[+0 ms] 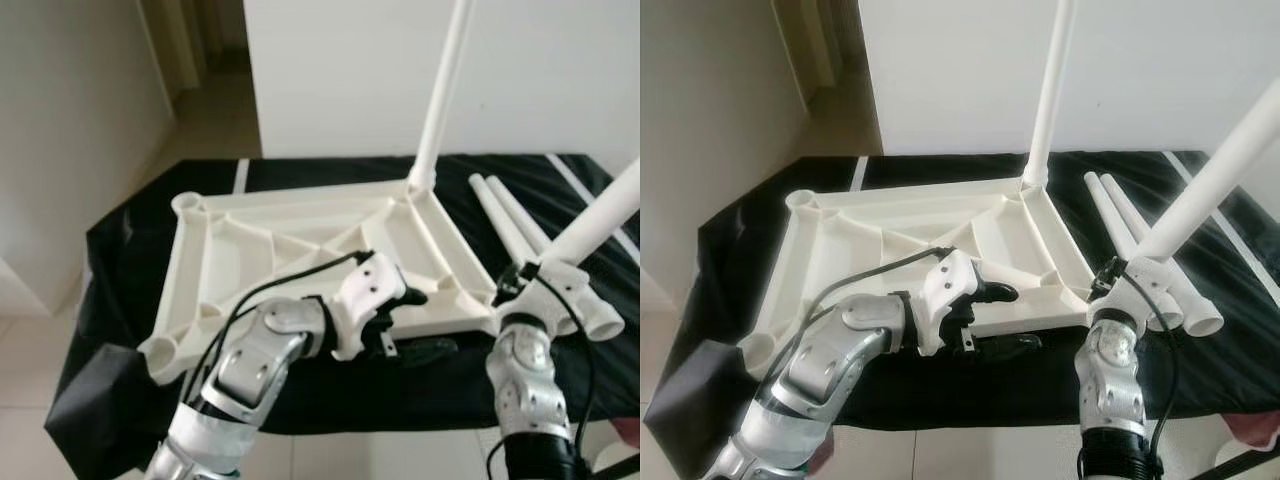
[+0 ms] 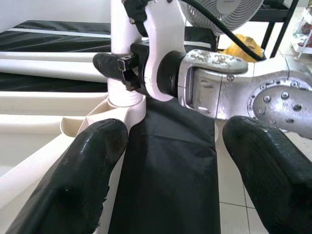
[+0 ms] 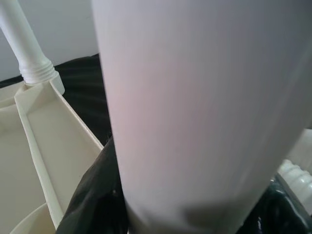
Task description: Building children table
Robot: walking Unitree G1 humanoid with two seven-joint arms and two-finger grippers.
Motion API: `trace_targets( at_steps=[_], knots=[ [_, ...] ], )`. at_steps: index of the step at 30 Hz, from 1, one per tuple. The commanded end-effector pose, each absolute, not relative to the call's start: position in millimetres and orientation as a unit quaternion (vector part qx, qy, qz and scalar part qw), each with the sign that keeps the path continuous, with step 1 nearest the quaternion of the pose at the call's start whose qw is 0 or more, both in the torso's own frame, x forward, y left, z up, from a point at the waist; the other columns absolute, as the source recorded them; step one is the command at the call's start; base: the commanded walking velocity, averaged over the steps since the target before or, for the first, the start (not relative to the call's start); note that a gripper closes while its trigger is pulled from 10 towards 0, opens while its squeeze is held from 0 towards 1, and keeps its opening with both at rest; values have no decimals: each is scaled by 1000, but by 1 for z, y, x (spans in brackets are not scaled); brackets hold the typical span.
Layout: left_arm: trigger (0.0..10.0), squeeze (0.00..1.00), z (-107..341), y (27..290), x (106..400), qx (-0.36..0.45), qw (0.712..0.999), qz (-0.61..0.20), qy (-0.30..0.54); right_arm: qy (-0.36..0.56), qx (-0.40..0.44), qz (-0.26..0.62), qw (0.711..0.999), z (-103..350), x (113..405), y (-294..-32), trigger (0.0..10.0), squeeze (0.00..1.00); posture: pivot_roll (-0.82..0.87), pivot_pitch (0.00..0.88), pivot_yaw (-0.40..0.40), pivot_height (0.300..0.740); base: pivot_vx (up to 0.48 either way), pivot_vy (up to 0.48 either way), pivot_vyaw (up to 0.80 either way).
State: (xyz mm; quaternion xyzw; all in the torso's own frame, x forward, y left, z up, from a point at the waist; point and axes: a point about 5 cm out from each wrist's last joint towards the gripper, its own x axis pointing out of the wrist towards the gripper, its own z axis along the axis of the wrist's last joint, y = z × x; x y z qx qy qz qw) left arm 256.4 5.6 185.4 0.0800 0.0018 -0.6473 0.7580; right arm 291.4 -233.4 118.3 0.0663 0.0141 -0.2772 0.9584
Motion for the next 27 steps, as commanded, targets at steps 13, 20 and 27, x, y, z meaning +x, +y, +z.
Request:
trace_targets(
  at_steps=[13, 20, 27],
  knots=[
    [10000, 0, 188, 7, 258, 77, 775, -627, -1, 220, 6, -246, 944, 60, 278, -225, 10000, 0, -22, 0, 36, 740, 0, 0, 0],
    [10000, 0, 188, 7, 258, 78, 775, -627, -2, 224, 46, -260, 938, 57, 273, -223, 10000, 0, -20, 0, 34, 740, 0, 0, 0],
    [10000, 0, 187, 8, 258, 78, 776, -626, -1, 194, 63, -285, 937, 64, 271, -223, 10000, 0, -21, 0, 34, 740, 0, 0, 0]
  ],
)
